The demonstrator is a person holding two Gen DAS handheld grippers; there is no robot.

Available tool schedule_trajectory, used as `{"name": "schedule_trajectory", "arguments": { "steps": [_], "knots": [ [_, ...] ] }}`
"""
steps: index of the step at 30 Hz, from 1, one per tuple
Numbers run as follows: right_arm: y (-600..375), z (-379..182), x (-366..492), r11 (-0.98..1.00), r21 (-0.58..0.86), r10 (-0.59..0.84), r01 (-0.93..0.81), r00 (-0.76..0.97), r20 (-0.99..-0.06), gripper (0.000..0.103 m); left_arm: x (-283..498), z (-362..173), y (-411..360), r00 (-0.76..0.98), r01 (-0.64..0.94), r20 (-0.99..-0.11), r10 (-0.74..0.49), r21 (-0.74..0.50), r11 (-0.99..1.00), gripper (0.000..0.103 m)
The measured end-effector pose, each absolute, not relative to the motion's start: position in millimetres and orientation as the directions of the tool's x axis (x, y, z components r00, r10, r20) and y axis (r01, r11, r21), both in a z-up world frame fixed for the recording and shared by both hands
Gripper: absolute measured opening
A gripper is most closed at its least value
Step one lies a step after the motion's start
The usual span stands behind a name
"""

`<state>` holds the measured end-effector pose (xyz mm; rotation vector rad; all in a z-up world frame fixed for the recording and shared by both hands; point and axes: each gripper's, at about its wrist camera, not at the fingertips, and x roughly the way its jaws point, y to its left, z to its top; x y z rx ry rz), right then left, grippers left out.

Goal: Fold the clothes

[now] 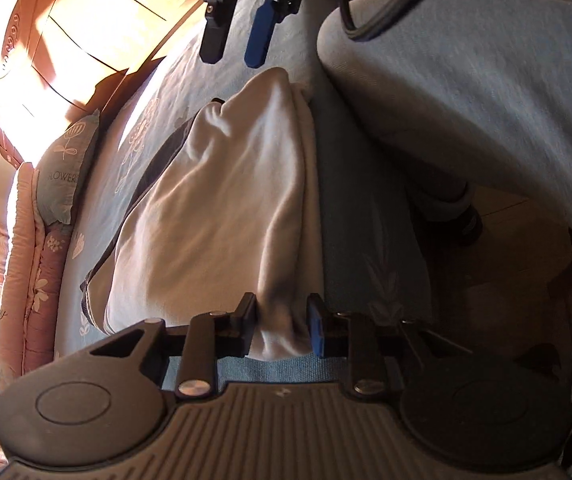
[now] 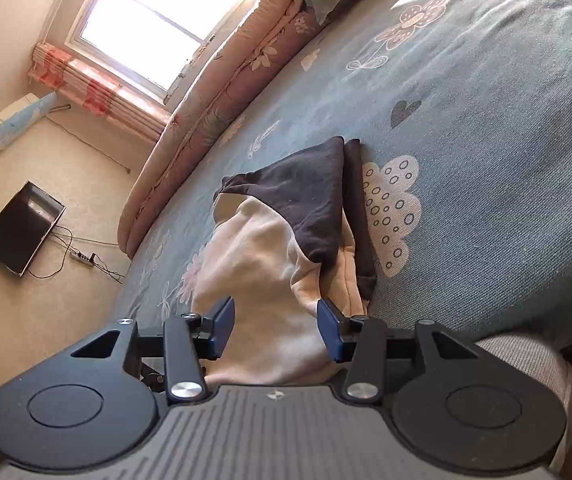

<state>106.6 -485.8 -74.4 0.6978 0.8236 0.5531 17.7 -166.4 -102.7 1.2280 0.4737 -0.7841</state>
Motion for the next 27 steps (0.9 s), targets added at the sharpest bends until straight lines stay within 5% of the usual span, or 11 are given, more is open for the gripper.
{"name": "schedule_trajectory", "arguments": {
  "steps": [3, 8, 9, 19, 27],
  "knots": [
    [-475, -76, 108, 0.760, 0.624, 0.594, -0.181, 0.584, -0.554, 0.050, 18, -101, -165, 0.657, 0.752, -0.703, -0.273, 0.640, 0.159, 0.016],
    [-454, -83, 107, 0.831, 0.495, 0.542, -0.254, 0.570, -0.617, 0.025, 23, -95, -160, 0.646, 0.763, -0.715, -0.268, 0.607, 0.221, 0.010],
    [-452, -85, 107, 0.842, 0.477, 0.529, -0.253, 0.564, -0.634, 0.013, 24, -94, -159, 0.640, 0.769, -0.723, -0.261, 0.598, 0.228, 0.009],
    [-459, -85, 96, 0.837, 0.481, 0.547, -0.263, 0.457, -0.701, 0.014, 44, -62, -130, 0.505, 0.833, -0.819, -0.274, 0.379, 0.403, 0.009],
    [-468, -34, 113, 0.814, 0.486, 0.574, -0.317, 0.563, -0.594, 0.021, 100, 6, -117, 0.477, 0.802, -0.774, -0.416, 0.191, 0.565, 0.016]
  ]
}}
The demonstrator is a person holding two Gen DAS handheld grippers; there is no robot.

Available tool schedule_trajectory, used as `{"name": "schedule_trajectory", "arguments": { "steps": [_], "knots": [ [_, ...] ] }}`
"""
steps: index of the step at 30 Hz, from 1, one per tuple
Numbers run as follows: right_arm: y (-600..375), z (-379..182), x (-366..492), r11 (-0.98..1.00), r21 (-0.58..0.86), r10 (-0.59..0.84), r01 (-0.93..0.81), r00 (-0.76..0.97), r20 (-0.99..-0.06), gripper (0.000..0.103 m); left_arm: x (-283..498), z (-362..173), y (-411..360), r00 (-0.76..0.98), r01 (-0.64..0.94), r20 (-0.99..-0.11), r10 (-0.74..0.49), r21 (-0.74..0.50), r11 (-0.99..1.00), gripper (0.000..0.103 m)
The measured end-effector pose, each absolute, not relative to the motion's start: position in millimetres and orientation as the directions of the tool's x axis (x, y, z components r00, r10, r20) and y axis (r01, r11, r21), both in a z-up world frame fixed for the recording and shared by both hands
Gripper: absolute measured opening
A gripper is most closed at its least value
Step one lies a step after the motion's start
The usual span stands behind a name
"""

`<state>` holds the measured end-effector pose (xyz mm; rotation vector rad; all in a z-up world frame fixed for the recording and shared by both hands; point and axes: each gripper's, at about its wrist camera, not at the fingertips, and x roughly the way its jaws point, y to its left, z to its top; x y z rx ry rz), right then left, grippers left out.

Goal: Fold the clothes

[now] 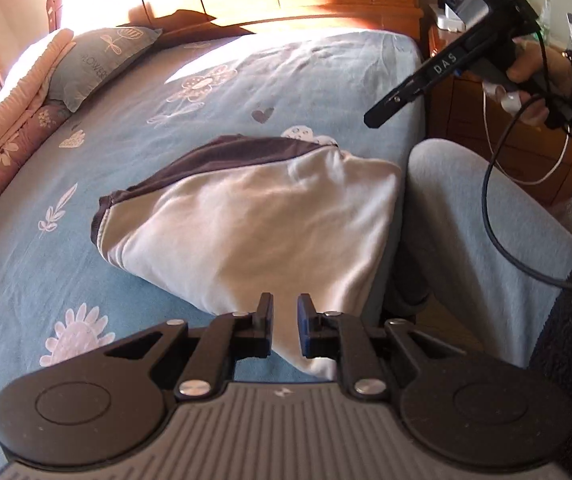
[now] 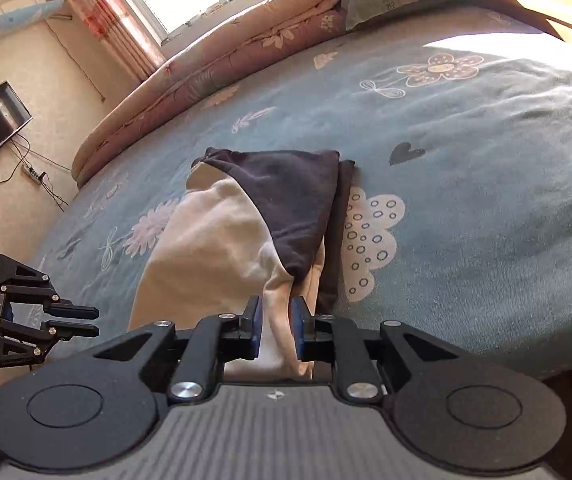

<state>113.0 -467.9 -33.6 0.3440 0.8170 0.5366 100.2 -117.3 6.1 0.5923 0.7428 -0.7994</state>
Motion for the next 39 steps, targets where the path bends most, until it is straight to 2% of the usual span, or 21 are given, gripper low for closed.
{"name": "schedule_trajectory", "arguments": {
  "steps": [3, 6, 9, 11, 14, 17, 20, 26, 31, 32, 33, 34, 39],
  "knots": [
    [-445, -30, 139, 0.813, 0.449, 0.581, -0.370, 0.570, -0.581, 0.025, 141, 5, -128, 0.520, 0.748, -0.733, -0.440, 0.142, 0.648, 0.019],
    [-417, -47, 169, 0.837, 0.387, 0.548, -0.388, 0.571, -0.612, 0.025, 179, -13, -139, 0.526, 0.700, -0.712, -0.466, 0.050, 0.713, 0.019],
    [-404, -74, 183, 0.878, 0.328, 0.475, -0.349, 0.552, -0.685, 0.026, 202, -50, -143, 0.484, 0.646, -0.759, -0.435, -0.026, 0.763, 0.022],
    [-412, -87, 179, 0.870, 0.362, 0.493, -0.335, 0.560, -0.666, 0.025, 208, -73, -141, 0.470, 0.614, -0.785, -0.404, -0.039, 0.789, 0.023],
    [-429, -92, 172, 0.848, 0.439, 0.526, -0.296, 0.564, -0.637, 0.025, 219, -59, -132, 0.461, 0.582, -0.768, -0.445, -0.117, 0.805, 0.022],
    [-431, -94, 168, 0.846, 0.454, 0.527, -0.280, 0.577, -0.624, 0.025, 239, -33, -125, 0.531, 0.545, -0.695, -0.484, -0.157, 0.824, 0.028],
    [-427, -96, 166, 0.850, 0.452, 0.517, -0.270, 0.592, -0.619, 0.025, 272, -33, -124, 0.555, 0.499, -0.672, -0.489, -0.201, 0.843, 0.031],
    [-431, -97, 164, 0.837, 0.482, 0.531, -0.258, 0.596, -0.603, 0.025, 325, -75, -127, 0.577, 0.400, -0.722, -0.382, -0.158, 0.903, 0.029],
    [-434, -92, 165, 0.829, 0.497, 0.541, -0.257, 0.596, -0.593, 0.025, 302, -48, -114, 0.619, 0.379, -0.659, -0.428, -0.226, 0.897, 0.032],
    [-435, -89, 166, 0.822, 0.507, 0.550, -0.259, 0.592, -0.589, 0.026, 291, -41, -113, 0.625, 0.389, -0.646, -0.437, -0.228, 0.893, 0.035],
    [-437, -86, 167, 0.815, 0.517, 0.558, -0.260, 0.588, -0.585, 0.032, 279, -36, -111, 0.626, 0.398, -0.636, -0.452, -0.238, 0.886, 0.037],
    [-440, -81, 169, 0.809, 0.524, 0.567, -0.267, 0.591, -0.574, 0.036, 268, -34, -108, 0.616, 0.406, -0.628, -0.475, -0.264, 0.875, 0.039],
    [-459, -58, 207, 0.786, 0.549, 0.585, -0.285, 0.632, -0.509, 0.037, 227, -45, -104, 0.556, 0.404, -0.614, -0.560, -0.389, 0.828, 0.045]
  ]
}}
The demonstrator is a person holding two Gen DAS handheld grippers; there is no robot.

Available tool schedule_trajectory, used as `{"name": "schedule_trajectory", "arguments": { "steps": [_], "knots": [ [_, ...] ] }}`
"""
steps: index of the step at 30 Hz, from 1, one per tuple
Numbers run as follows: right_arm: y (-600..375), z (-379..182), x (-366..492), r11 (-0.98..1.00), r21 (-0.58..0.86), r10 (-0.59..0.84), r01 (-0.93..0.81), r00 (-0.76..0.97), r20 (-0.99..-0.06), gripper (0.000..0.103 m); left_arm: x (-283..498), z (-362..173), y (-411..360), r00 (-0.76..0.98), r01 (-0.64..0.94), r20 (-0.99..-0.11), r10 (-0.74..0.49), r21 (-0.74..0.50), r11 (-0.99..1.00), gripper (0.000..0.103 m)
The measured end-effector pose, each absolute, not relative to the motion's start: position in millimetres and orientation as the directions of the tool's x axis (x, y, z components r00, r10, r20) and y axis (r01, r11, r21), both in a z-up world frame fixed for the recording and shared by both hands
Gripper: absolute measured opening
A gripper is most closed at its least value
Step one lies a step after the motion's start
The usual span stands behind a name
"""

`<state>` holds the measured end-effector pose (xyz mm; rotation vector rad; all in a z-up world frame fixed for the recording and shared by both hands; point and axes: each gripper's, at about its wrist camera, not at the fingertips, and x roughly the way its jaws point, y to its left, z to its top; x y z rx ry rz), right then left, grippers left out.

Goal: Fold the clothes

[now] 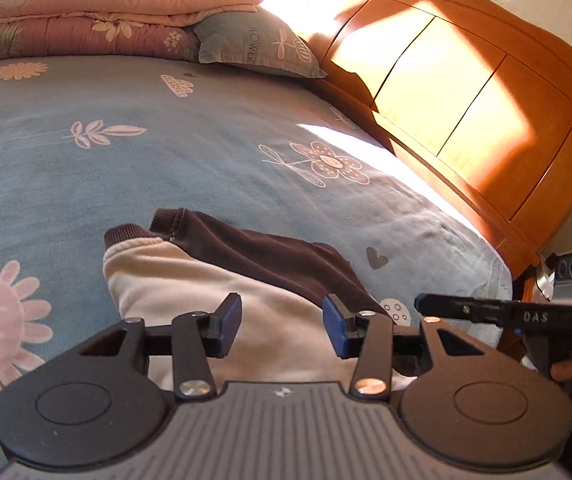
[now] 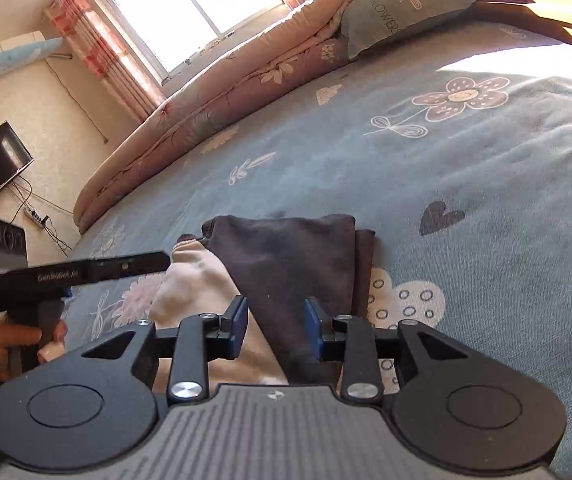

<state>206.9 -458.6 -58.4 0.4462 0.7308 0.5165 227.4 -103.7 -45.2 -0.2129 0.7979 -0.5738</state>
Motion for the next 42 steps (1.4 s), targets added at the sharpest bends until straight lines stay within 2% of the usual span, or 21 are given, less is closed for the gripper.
{"name": "schedule_trajectory", "arguments": {
  "steps": [4, 8, 14, 16, 19, 21, 23, 25, 27, 31, 36, 39, 42],
  "knots": [
    [-460, -75, 254, 0.784, 0.571, 0.577, -0.242, 0.621, -0.530, 0.037, 229, -68, -107, 0.531, 0.350, -0.664, -0.527, -0.394, 0.850, 0.045],
    [-451, -97, 279, 0.807, 0.556, 0.550, -0.200, 0.597, -0.583, 0.037, 229, -71, -108, 0.527, 0.359, -0.665, -0.529, -0.390, 0.848, 0.046],
    [-447, -109, 276, 0.792, 0.580, 0.563, -0.191, 0.597, -0.572, 0.034, 228, -74, -107, 0.530, 0.369, -0.655, -0.538, -0.393, 0.842, 0.047],
    [-449, -106, 269, 0.793, 0.580, 0.555, -0.188, 0.615, -0.560, 0.007, 225, -69, -108, 0.537, 0.369, -0.653, -0.533, -0.387, 0.845, 0.047],
    [-453, -92, 252, 0.805, 0.562, 0.526, -0.187, 0.664, -0.532, 0.007, 219, -58, -111, 0.548, 0.406, -0.623, -0.558, -0.386, 0.829, 0.049],
    [-455, -86, 244, 0.817, 0.549, 0.503, -0.179, 0.687, -0.525, 0.007, 221, -55, -113, 0.548, 0.425, -0.610, -0.573, -0.386, 0.818, 0.061],
    [-456, -90, 245, 0.837, 0.527, 0.472, -0.147, 0.682, -0.559, 0.007, 225, -57, -116, 0.548, 0.425, -0.614, -0.568, -0.380, 0.821, 0.065],
    [-457, -98, 250, 0.838, 0.532, 0.465, -0.120, 0.666, -0.583, 0.008, 233, -67, -119, 0.540, 0.385, -0.649, -0.535, -0.375, 0.843, 0.063],
    [-456, -101, 254, 0.842, 0.533, 0.446, -0.085, 0.665, -0.599, 0.012, 233, -65, -120, 0.547, 0.381, -0.646, -0.533, -0.375, 0.845, 0.061],
    [-457, -76, 236, 0.859, 0.499, 0.422, -0.115, 0.710, -0.563, 0.018, 226, -52, -117, 0.573, 0.417, -0.617, -0.540, -0.348, 0.840, 0.063],
    [-436, -67, 220, 0.802, 0.528, 0.569, -0.279, 0.626, -0.533, 0.034, 231, -71, -113, 0.543, 0.357, -0.662, -0.517, -0.375, 0.856, 0.063],
    [-425, -91, 220, 0.908, 0.371, 0.406, -0.193, 0.624, -0.668, 0.034, 225, -69, -112, 0.558, 0.335, -0.664, -0.498, -0.368, 0.867, 0.062],
    [-439, -87, 206, 0.903, 0.401, 0.400, -0.154, 0.644, -0.652, 0.035, 216, -52, -113, 0.583, 0.358, -0.657, -0.477, -0.319, 0.877, 0.062]
  ]
}}
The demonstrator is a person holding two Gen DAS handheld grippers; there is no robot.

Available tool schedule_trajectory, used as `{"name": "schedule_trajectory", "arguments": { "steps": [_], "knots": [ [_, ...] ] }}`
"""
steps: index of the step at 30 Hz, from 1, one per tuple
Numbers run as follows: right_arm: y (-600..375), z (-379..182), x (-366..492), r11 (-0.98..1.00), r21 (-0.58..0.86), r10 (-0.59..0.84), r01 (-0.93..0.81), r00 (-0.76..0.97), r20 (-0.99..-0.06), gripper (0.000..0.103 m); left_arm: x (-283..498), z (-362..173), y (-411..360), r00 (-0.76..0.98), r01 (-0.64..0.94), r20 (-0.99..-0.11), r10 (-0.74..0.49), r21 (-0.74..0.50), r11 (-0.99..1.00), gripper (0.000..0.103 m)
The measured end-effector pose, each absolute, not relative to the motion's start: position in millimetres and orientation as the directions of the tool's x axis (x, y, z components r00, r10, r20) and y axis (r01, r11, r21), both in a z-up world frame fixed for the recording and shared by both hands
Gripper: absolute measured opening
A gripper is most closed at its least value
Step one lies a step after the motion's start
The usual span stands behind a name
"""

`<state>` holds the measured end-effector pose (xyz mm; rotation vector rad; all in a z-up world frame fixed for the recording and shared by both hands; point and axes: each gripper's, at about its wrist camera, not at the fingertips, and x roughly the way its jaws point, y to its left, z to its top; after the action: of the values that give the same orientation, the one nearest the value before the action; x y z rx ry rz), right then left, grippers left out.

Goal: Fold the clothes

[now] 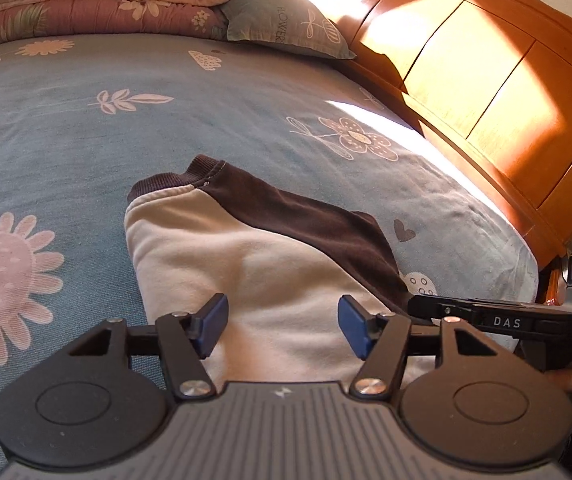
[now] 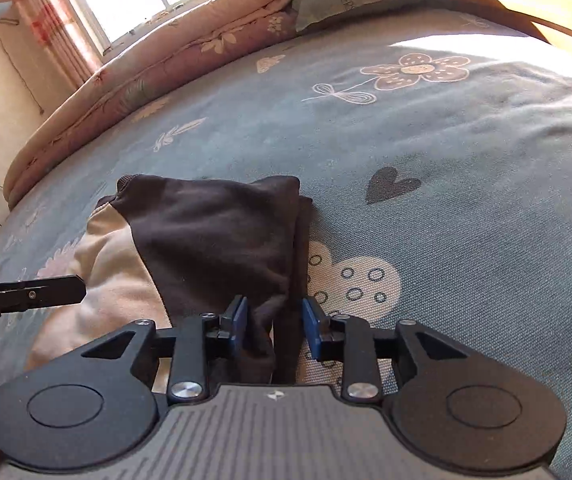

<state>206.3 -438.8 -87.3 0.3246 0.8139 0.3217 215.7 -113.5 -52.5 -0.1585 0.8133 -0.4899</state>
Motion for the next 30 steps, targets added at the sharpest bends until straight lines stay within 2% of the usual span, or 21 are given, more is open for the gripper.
{"name": "schedule_trajectory", "arguments": {
  "steps": [4, 7, 9, 13, 16, 18, 21, 23, 26, 28, 29, 30],
  "knots": [
    [-427, -65, 186, 0.883, 0.401, 0.454, -0.243, 0.658, -0.601, 0.039, 213, -44, -116, 0.564, 0.395, -0.636, -0.526, -0.351, 0.849, 0.062],
    [-408, -64, 183, 0.860, 0.407, 0.505, -0.307, 0.623, -0.598, 0.046, 212, -58, -119, 0.522, 0.346, -0.677, -0.518, -0.386, 0.855, 0.059],
    [-399, -81, 185, 0.889, 0.365, 0.456, -0.276, 0.606, -0.652, 0.047, 209, -75, -118, 0.511, 0.329, -0.708, -0.488, -0.363, 0.872, 0.058],
    [-404, -89, 182, 0.889, 0.383, 0.452, -0.253, 0.625, -0.636, 0.047, 202, -68, -112, 0.522, 0.317, -0.694, -0.497, -0.383, 0.868, 0.055],
    [-405, -89, 181, 0.895, 0.372, 0.439, -0.244, 0.623, -0.647, 0.047, 184, -46, -113, 0.530, 0.385, -0.657, -0.536, -0.377, 0.842, 0.056],
    [-404, -91, 178, 0.897, 0.371, 0.434, -0.240, 0.635, -0.639, 0.047, 177, -51, -114, 0.494, 0.390, -0.679, -0.543, -0.385, 0.836, 0.058],
    [-406, -93, 177, 0.893, 0.387, 0.437, -0.230, 0.646, -0.626, 0.048, 174, -81, -106, 0.455, 0.324, -0.689, -0.564, -0.462, 0.826, 0.057],
    [-406, -93, 177, 0.892, 0.391, 0.438, -0.226, 0.647, -0.624, 0.048, 173, -80, -97, 0.462, 0.268, -0.661, -0.591, -0.531, 0.804, 0.057],
    [-405, -89, 174, 0.899, 0.375, 0.427, -0.226, 0.645, -0.634, 0.048, 170, -62, -92, 0.467, 0.269, -0.632, -0.618, -0.564, 0.781, 0.056],
    [-405, -86, 172, 0.901, 0.373, 0.423, -0.224, 0.645, -0.637, 0.049, 167, -56, -90, 0.481, 0.291, -0.613, -0.626, -0.563, 0.774, 0.062],
    [-405, -84, 170, 0.900, 0.375, 0.423, -0.222, 0.647, -0.634, 0.050, 169, -61, -91, 0.477, 0.277, -0.634, -0.608, -0.548, 0.789, 0.067],
    [-405, -83, 168, 0.900, 0.377, 0.423, -0.220, 0.650, -0.632, 0.053, 172, -71, -92, 0.460, 0.254, -0.663, -0.591, -0.539, 0.803, 0.065]
  ]
}}
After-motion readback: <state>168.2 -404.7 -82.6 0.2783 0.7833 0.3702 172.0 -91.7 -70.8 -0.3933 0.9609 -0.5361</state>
